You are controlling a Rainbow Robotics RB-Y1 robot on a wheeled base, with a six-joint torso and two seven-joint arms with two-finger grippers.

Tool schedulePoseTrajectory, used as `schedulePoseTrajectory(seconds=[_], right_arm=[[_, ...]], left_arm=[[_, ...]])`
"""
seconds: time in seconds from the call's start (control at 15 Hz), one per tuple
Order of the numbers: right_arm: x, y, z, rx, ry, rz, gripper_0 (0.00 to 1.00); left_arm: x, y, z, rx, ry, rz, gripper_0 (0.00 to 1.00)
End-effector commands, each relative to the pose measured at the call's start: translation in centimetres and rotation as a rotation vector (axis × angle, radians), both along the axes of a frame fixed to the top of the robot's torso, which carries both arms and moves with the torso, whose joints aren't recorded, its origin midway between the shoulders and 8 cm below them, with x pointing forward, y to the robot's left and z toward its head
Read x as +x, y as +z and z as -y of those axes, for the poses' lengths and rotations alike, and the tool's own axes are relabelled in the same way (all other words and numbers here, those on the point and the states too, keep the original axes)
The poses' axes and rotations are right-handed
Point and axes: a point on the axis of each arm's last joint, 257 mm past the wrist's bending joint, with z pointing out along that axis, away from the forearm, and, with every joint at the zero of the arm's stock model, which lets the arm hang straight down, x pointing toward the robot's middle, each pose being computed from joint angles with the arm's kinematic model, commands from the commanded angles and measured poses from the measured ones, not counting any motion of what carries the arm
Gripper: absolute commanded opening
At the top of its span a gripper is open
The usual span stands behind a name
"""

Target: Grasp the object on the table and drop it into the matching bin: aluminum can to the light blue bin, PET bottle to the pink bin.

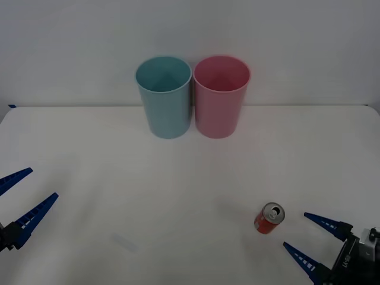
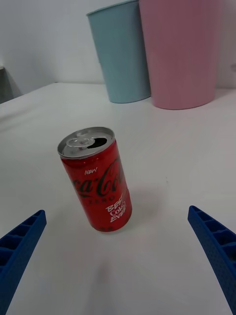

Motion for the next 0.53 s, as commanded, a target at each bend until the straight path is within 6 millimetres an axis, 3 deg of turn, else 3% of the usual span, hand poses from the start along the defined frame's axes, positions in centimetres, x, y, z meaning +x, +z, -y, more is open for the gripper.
schedulePoseTrajectory(seconds=[0.07, 0.53], right_arm=[[1.0, -0.4, -0.9, 0.001, -0.008, -0.005, 1.00], [3.0, -0.5, -3.6, 0.013, -0.010, 0.011, 1.00]], left_arm=[[0.0, 0.0, 0.0, 0.000, 0.000, 0.000, 1.00], [0.0, 0.0, 0.0, 0.000, 0.000, 0.000, 1.00]])
